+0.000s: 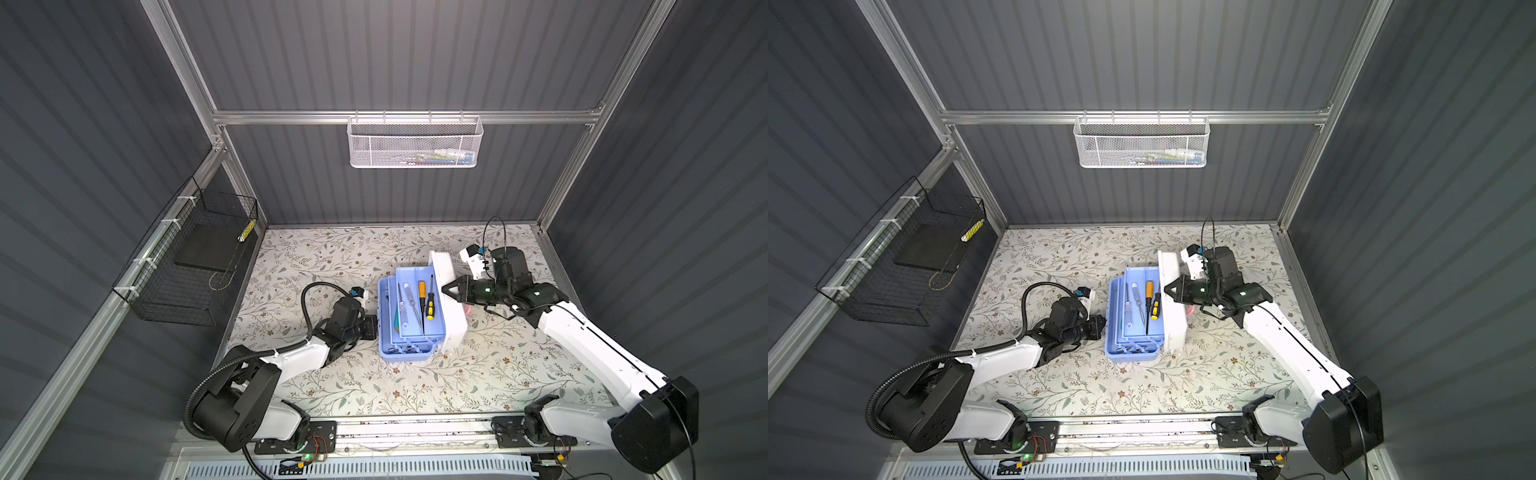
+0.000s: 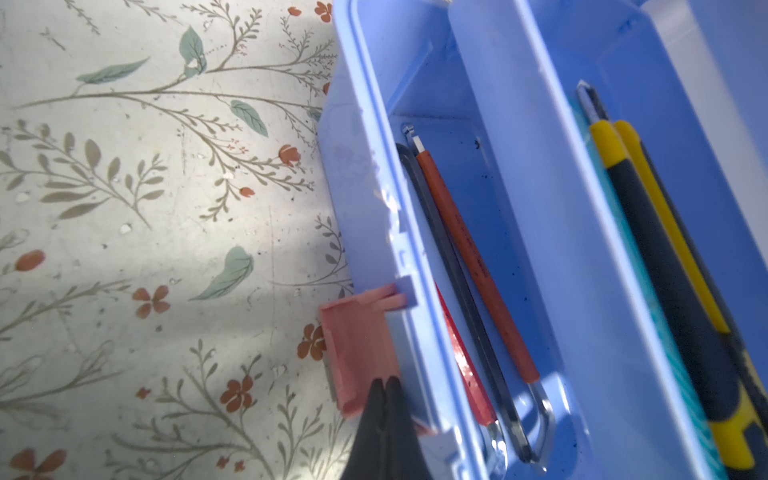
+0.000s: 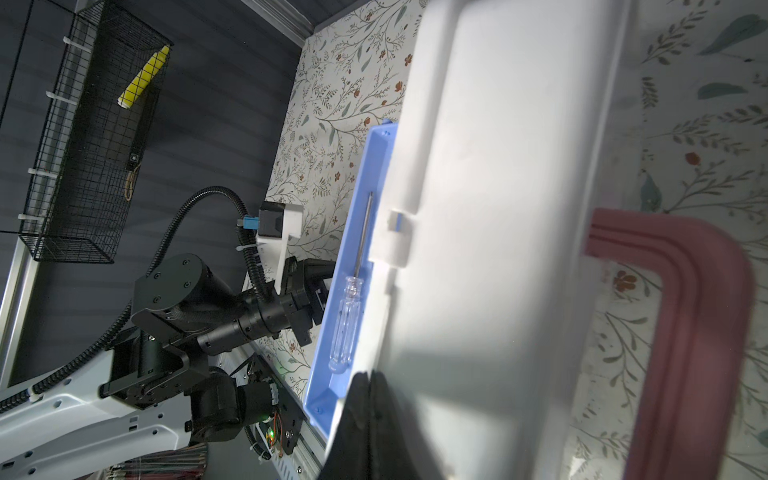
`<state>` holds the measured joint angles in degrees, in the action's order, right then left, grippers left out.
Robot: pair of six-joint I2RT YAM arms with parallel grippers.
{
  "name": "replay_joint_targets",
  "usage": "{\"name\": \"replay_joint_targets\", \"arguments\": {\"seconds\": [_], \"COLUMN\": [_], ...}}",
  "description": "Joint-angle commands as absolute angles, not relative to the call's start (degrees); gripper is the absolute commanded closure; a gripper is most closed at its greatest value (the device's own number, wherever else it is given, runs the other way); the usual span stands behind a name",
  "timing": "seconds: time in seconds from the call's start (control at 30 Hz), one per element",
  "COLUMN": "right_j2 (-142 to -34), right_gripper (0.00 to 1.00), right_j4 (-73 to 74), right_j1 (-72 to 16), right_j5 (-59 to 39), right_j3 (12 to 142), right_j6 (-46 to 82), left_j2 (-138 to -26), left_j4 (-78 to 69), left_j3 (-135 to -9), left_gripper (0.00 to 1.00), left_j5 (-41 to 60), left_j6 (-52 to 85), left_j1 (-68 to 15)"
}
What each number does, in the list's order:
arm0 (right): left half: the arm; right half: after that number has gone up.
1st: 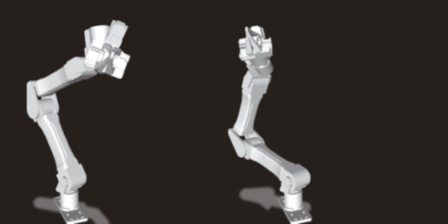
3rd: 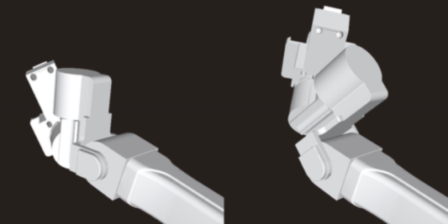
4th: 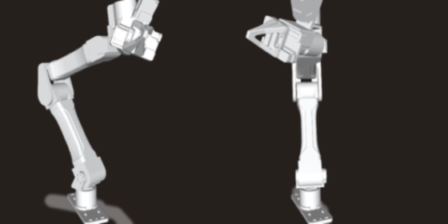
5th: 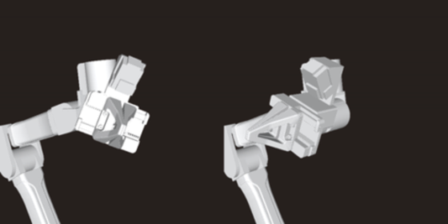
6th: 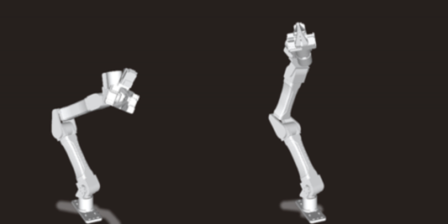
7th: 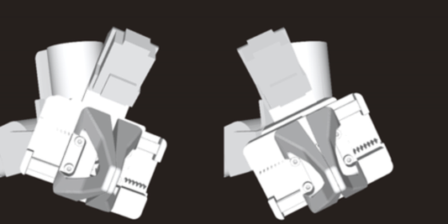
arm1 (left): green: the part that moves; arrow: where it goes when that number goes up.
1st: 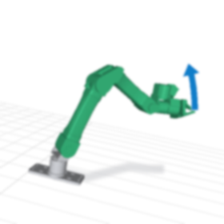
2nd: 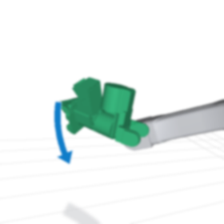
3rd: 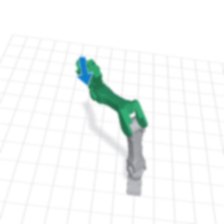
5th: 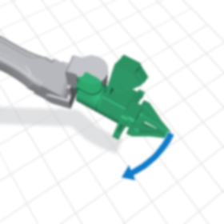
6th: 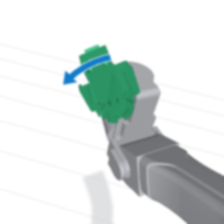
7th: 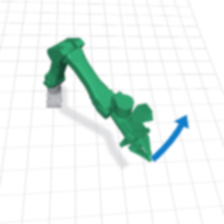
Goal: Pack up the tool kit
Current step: 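Swing the white lid over the tray with the right gripper while left holds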
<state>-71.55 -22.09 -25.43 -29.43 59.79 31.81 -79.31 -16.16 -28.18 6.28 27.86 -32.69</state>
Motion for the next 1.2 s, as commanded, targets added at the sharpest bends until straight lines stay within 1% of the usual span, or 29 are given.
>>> {"name": "replay_joint_targets", "arguments": {"seconds": [0.0, 0.53, 0.67, 0.8, 0.87, 0.93, 0.97, 1.0, 1.03, 1.07, 1.1, 1.13, 1.17], "right_j2": [-74.78, -89.03, -91.57, -92.64, -91.75, -89.95, -88.86, -87.55, -86.05, -84.57, -82.57, -79.96, -77.39], "right_gripper": [0.98, 0.96, 0.96, 0.95, 0.93, 0.88, 0.82, 0.74, 0.71, 0.68, 0.62, 0.58, 0.55], "right_j4": [-27.95, -29.56, -29.27, -28.64, -27.97, -28.15, -28.32, -28.6, -28.49, -28.24, -27.11, -24.59, -22.65], "right_j1": [-28.34, -39.07, -40.75, -41.4, -41.4, -41.31, -41.31, -41.24, -41.18, -41.02, -40.73, -40.38, -40.13], "right_j5": [-27.2, -24.33, -24.59, -25.91, -25.39, -22.5, -20.77, -17.74, -15.61, -14.56, -14.66, -16.41, -17.67], "right_j3": [61.71, 74.45, 78.64, 82.53, 82.73, 81.62, 80.75, 79.25, 77.33, 75.54, 72.91, 69.49, 66.36], "right_j6": [32.08, 30.5, 29.94, 29.05, 28.71, 28.09, 27.69, 27.23, 26.79, 26.36, 25.74, 25.14, 25.12], "left_j2": [-77.71, -72.84, -70.11, -66.25, -63.77, -61.01, -59.74, -58.47, -57.19, -56.28, -55.39, -54.9, -54.71], "left_j4": [-18.19, -17.62, -13.33, -5.49, -1.29, 2.38, 3.76, 5.05, 5.92, 6.51, 6.53, 6.21, 6.29], "left_j3": [-26.7, -21.71, -22.21, -24.41, -25.87, -27.69, -28.51, -29.49, -30.53, -31.42, -32.33, -33.45, -34.72], "left_gripper": [1.0, 1.0, 1.0, 1.0, 1.0, 0.91, 0.84, 0.7, 0.58, 0.51, 0.49, 0.43, 0.33], "left_j5": [8.27, 6.9, 4.57, 0.15, -1.32, -1.28, -1.03, -0.5, 0.38, 1.27, 2.9, 5.0, 6.47], "left_j6": [28.71, 29.18, 28.57, 29.22, 29.87, 29.54, 29.53, 29.53, 29.62, 29.69, 29.71, 29.65, 29.65], "left_j1": [-33.11, -33.13, -33.13, -33.13, -33.11, -33.13, -33.09, -33.12, -33.13, -33.13, -33.13, -33.09, -33.14]}}
